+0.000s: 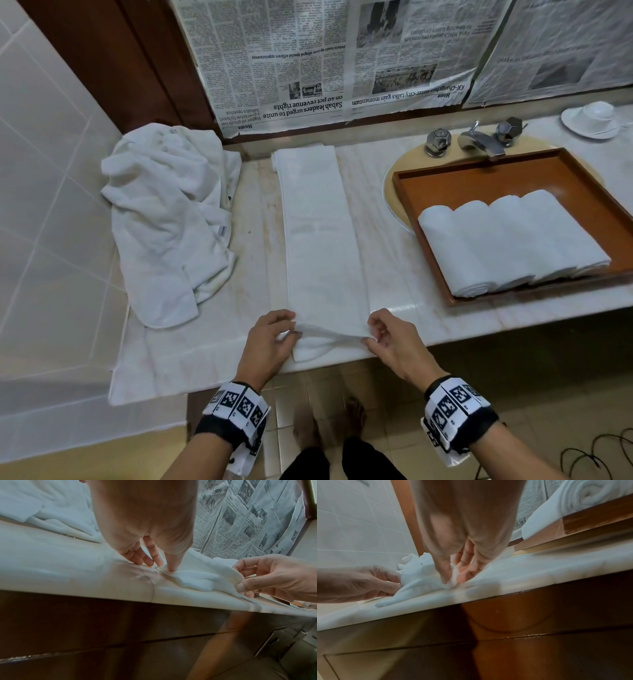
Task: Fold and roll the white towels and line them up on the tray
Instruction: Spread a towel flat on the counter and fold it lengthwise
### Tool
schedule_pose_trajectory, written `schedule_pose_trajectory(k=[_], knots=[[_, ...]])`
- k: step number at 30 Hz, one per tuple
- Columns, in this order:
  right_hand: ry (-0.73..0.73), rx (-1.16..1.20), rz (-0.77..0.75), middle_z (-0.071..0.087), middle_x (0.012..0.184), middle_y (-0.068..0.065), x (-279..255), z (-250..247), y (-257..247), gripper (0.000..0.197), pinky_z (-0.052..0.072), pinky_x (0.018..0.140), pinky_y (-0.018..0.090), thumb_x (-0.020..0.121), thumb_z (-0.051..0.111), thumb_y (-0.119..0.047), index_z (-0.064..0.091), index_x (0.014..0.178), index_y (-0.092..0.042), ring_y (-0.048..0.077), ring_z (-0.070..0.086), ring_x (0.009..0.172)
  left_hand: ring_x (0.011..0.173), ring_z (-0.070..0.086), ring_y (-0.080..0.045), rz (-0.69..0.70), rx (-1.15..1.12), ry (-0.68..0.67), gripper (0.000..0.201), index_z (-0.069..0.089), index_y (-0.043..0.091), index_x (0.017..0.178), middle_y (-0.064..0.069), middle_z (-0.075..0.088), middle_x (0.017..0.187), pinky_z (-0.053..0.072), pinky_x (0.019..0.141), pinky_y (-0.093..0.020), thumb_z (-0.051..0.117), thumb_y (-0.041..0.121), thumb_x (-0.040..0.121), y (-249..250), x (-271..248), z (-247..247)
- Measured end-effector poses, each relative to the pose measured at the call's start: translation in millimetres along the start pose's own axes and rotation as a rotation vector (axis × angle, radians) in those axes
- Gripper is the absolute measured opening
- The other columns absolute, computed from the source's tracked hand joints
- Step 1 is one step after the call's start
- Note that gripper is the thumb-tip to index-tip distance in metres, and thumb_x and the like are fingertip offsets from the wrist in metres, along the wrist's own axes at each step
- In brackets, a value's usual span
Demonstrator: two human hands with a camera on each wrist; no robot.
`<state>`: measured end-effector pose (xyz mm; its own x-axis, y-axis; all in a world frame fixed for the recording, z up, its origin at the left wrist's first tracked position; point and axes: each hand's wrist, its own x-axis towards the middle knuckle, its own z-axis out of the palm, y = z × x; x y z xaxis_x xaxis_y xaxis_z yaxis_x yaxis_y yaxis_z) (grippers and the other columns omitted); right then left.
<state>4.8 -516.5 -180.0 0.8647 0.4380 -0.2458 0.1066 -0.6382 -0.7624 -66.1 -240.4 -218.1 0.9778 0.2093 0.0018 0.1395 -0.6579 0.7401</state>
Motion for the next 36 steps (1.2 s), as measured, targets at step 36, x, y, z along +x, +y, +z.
schedule_pose_trajectory(k=[36], knots=[[-0.034, -0.204, -0.132, 0.043, 0.108, -0.015, -27.8, 0.1, 11.8, 0.029, 0.044, 0.078, 0.014, 0.09, 0.062, -0.022, 0.048, 0.114, -0.031, 0.004, 0.05, 0.092, 0.119, 0.05, -0.001, 0.149, 0.01, -0.105, 0.013, 0.072, 0.036, 0.093, 0.022, 0.059, 0.119, 0.043, 0.101, -0.021, 0.067, 0.039, 0.081, 5.7, -35.2, -5.5]])
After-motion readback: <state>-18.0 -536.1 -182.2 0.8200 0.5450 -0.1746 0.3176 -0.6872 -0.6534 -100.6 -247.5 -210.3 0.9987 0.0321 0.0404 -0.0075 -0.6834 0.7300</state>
